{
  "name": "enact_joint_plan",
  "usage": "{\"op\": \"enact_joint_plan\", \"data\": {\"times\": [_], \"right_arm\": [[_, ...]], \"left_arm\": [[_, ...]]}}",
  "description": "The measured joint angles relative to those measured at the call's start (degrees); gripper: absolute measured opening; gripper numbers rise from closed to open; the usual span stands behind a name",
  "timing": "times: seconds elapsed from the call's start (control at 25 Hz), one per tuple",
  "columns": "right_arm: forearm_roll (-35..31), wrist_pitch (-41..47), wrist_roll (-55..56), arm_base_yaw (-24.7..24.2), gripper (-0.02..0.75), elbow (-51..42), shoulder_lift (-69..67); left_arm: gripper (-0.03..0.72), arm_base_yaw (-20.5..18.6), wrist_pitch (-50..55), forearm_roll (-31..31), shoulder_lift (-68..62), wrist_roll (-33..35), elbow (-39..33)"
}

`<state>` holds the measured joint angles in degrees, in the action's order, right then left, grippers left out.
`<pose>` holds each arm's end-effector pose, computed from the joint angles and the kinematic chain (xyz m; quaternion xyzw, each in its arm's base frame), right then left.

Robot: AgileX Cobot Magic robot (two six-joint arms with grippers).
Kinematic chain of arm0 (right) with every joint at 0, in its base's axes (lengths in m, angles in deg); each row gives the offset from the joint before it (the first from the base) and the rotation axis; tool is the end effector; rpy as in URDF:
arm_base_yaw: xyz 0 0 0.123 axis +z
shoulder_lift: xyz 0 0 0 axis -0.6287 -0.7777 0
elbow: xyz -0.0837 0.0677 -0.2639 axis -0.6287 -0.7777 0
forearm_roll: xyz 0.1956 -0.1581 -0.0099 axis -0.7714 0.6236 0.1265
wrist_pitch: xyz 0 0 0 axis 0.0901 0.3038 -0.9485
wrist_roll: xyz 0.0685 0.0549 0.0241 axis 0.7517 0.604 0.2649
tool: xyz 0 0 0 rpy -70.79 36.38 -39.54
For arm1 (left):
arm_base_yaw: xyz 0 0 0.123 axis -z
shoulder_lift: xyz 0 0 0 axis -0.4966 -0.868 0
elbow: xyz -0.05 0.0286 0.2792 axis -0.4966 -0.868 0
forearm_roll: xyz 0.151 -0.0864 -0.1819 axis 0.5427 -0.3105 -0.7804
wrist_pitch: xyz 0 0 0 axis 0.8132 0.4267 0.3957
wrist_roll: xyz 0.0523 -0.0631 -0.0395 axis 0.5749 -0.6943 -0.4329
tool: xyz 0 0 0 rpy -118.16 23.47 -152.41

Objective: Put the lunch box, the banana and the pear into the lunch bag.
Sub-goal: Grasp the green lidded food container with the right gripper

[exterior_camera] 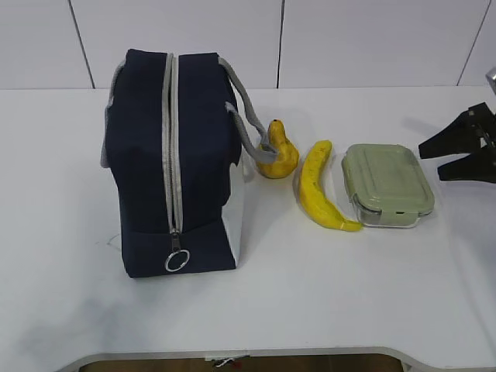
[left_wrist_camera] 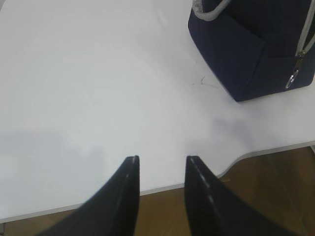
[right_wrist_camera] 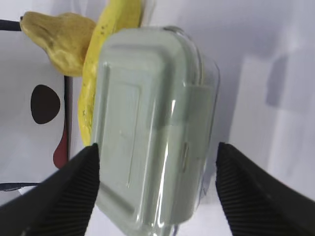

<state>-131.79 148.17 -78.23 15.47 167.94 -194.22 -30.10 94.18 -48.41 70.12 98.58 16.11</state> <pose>0.3907 -0.0909 0.1769 0.0190 0.8963 0.3991 0.1923 -0.0104 -0.0131 0.2818 0.0695 0.8569 -0.0393 0.5093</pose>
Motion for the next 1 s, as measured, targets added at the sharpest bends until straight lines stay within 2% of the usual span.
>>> {"op": "enact_joint_plan", "data": {"times": [0.24, 1.0], "right_arm": [[-0.10, 0.00, -0.09, 0.73, 0.582, 2.80, -2.69], [0.01, 0.00, -0.09, 2.50, 0.581, 3.06, -6.20]], "left_arm": [[0.243, 0.00, 0.00, 0.00, 0.00, 0.00, 0.00], [0.243, 0.00, 0.00, 0.00, 0.00, 0.00, 0.00]]}}
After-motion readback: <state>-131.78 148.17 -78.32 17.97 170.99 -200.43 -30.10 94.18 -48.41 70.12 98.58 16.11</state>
